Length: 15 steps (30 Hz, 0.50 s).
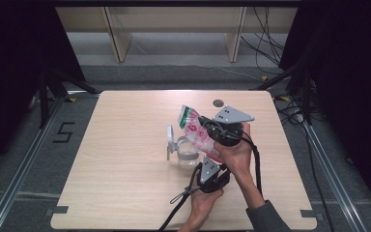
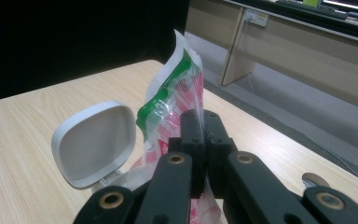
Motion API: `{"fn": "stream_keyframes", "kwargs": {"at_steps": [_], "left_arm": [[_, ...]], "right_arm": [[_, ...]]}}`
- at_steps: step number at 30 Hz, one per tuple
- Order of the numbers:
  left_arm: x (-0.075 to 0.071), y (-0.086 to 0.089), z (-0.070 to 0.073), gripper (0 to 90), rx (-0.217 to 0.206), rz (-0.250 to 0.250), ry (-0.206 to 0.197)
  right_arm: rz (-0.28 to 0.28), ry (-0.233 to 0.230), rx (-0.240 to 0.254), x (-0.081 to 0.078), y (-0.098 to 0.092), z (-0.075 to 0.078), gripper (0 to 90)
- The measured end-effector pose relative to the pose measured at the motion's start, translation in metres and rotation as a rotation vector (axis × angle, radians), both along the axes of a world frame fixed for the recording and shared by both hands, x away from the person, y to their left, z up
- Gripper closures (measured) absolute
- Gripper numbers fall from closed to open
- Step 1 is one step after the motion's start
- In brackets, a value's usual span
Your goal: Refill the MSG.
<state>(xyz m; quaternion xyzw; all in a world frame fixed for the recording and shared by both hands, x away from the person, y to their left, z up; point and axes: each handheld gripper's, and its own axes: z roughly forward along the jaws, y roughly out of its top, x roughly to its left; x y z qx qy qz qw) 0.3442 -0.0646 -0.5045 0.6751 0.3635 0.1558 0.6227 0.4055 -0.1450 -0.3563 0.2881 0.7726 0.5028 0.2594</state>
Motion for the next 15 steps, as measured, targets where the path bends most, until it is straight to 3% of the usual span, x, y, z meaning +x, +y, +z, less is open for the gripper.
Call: {"fn": "stream_keyframes", "kwargs": {"at_steps": [2,15], "left_arm": [[-0.0005,0.0,0.0002,78.0,0.0,-0.002,0.0],[0.0002,-0.0003,-0.0003,78.0,-0.002,0.0,0.002]], "right_arm": [[-0.026,-0.002,0.006,-0.0004,-0.0007,-0.0003,90.0],[-0.015,0.013,0.006,0.0007,-0.0026,-0.0001,90.0]]}}
